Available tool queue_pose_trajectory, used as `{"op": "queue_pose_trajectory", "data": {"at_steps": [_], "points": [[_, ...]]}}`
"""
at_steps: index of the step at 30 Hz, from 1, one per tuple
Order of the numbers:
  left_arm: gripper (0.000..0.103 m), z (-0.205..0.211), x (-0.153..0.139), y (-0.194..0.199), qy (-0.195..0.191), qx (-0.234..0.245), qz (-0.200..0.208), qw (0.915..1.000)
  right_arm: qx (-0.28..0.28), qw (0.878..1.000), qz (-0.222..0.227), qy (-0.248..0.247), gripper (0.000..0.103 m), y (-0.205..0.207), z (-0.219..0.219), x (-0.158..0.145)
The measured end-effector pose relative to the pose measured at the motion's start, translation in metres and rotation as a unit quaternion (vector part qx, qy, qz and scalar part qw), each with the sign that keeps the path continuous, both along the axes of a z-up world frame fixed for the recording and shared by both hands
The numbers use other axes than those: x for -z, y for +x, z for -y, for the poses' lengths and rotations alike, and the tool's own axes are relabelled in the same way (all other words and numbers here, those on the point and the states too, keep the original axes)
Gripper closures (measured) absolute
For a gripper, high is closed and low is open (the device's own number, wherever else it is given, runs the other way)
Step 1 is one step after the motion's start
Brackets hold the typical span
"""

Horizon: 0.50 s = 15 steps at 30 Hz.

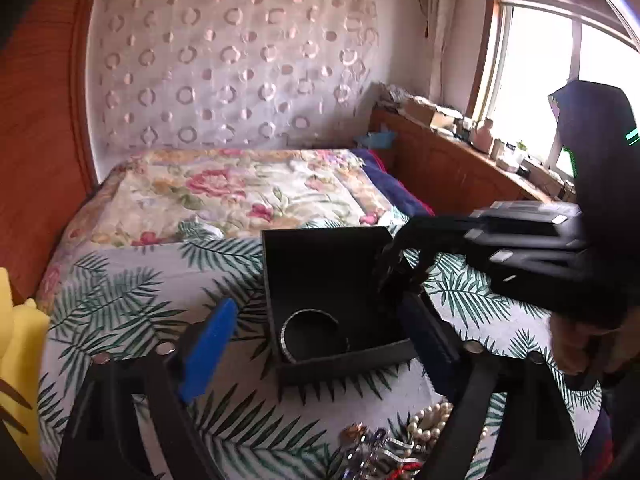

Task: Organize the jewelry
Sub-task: 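Open the right tool over the box while the left tool drops the silver bangle inside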

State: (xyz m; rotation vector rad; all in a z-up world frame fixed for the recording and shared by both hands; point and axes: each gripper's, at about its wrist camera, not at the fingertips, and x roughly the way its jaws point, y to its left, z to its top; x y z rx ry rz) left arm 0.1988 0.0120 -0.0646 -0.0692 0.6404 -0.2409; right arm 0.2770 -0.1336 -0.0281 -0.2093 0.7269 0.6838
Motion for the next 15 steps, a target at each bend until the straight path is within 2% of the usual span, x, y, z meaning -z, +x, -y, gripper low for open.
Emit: {"op": "queue_pose_trajectory", "data": {"at_steps": [3, 10, 11, 13, 15], "points": [[0.012, -0.008, -0.002, -0.012, 0.004, -0.008, 0.009, 0.9999, -0.001, 1.000, -0.015, 0.000, 0.088, 0.000, -0.005, 0.013], [0.008, -0.023, 0.003, -0.039, 0.005, -0.028, 0.024, 0.9993, -0.002, 0.999, -0.033, 0.011, 0.087, -0.002, -0.007, 0.026], [0.008, -0.025, 0.005, -0.043, 0.002, -0.027, 0.025, 0.9993, -0.001, 0.999, -0.032, 0.011, 0.084, -0.003, -0.007, 0.027], [0.008, -0.026, 0.009, -0.049, 0.002, -0.027, 0.020, 0.9994, 0.001, 0.999, -0.029, 0.016, 0.064, -0.004, -0.006, 0.025], [0.008, -0.026, 0.012, -0.055, 0.007, -0.021, 0.017, 0.9996, -0.001, 0.999, -0.028, 0.027, 0.063, -0.008, -0.002, 0.021]]}}
